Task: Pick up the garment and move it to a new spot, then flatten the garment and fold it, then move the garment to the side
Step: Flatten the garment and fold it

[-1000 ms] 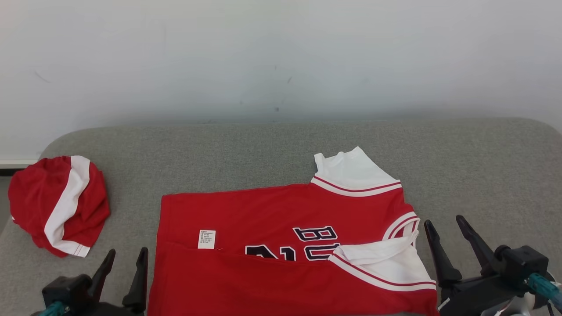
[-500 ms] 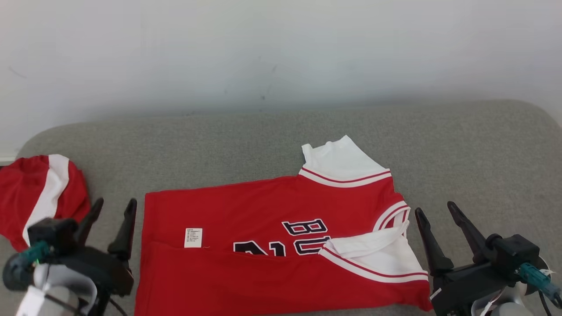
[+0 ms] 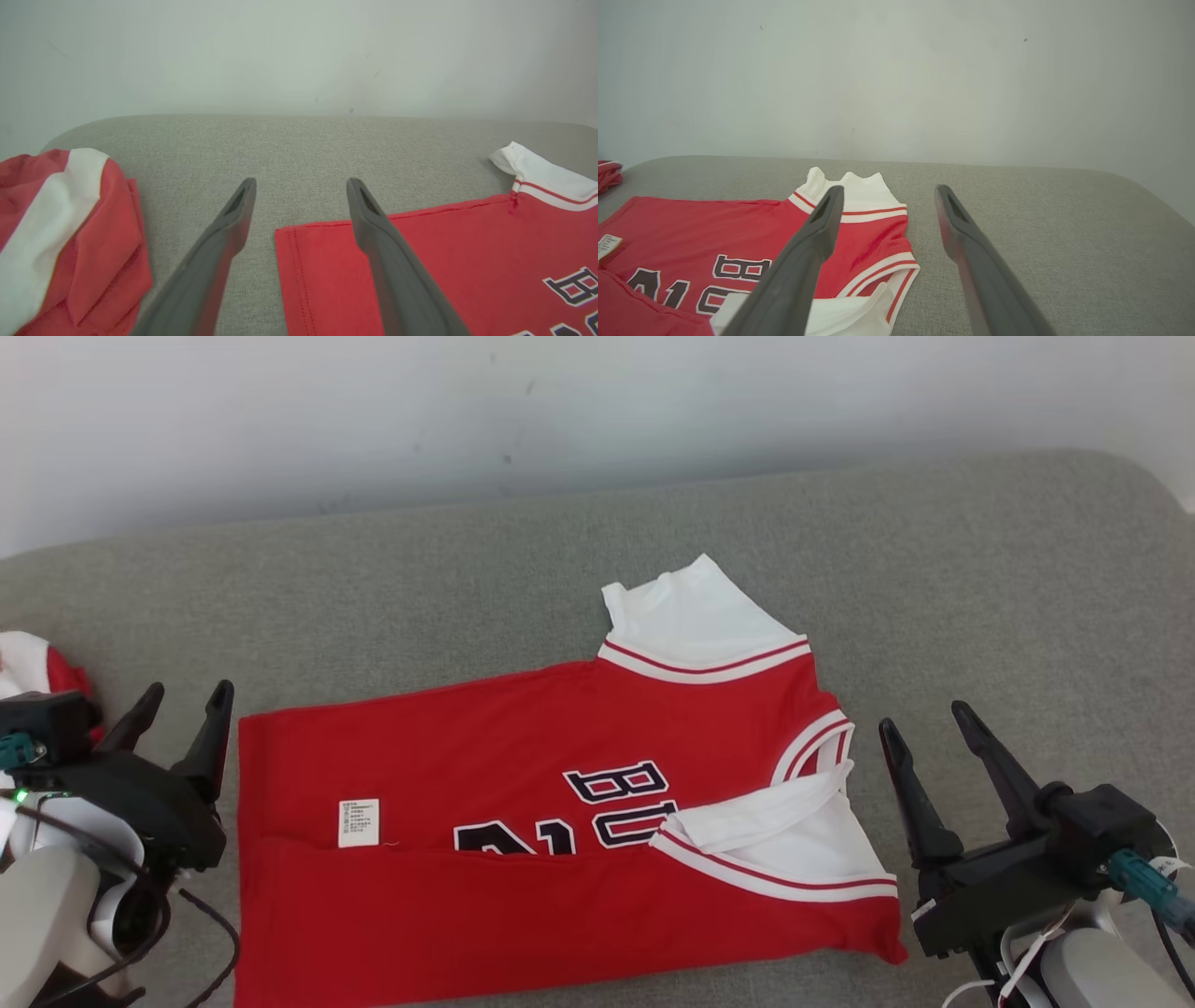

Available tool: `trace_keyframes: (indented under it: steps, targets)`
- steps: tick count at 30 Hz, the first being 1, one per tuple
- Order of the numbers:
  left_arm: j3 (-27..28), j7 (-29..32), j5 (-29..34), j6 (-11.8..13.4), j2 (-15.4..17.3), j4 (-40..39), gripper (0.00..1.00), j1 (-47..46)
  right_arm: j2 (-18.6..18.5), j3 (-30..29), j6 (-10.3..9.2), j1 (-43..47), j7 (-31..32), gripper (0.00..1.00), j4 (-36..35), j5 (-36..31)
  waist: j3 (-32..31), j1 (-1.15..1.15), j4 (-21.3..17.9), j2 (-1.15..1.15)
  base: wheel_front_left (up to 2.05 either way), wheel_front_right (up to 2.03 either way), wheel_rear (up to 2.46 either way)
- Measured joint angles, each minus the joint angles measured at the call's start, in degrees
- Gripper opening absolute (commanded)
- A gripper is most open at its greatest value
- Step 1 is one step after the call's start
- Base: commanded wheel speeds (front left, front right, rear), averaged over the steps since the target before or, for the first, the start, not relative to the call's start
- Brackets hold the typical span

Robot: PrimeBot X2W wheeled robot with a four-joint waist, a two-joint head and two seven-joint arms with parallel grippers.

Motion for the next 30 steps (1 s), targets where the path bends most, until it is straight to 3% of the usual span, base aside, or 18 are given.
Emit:
trace_keyframes:
  steps: [8, 30]
  targets:
    - [-1.2, 3.3, -2.2, -1.2, -2.5, 7.9, 1.0, -3.0, 0.0, -0.2, -0.26, -1.5, 0.0, 1.0, 0.1, -0.6, 3.2, 0.0, -1.4, 0.0, 0.0, 0.0, 0.0]
    - [-2.9, 5.8, -3.4, -2.3, -3.2, 18.1, 1.0, -8.1, -0.1, 0.0, -0.49, -2.6, 0.6, 1.0, -0.4, -1.5, 6.7, -0.01, -3.4, 0.0, 0.0, 0.0, 0.0]
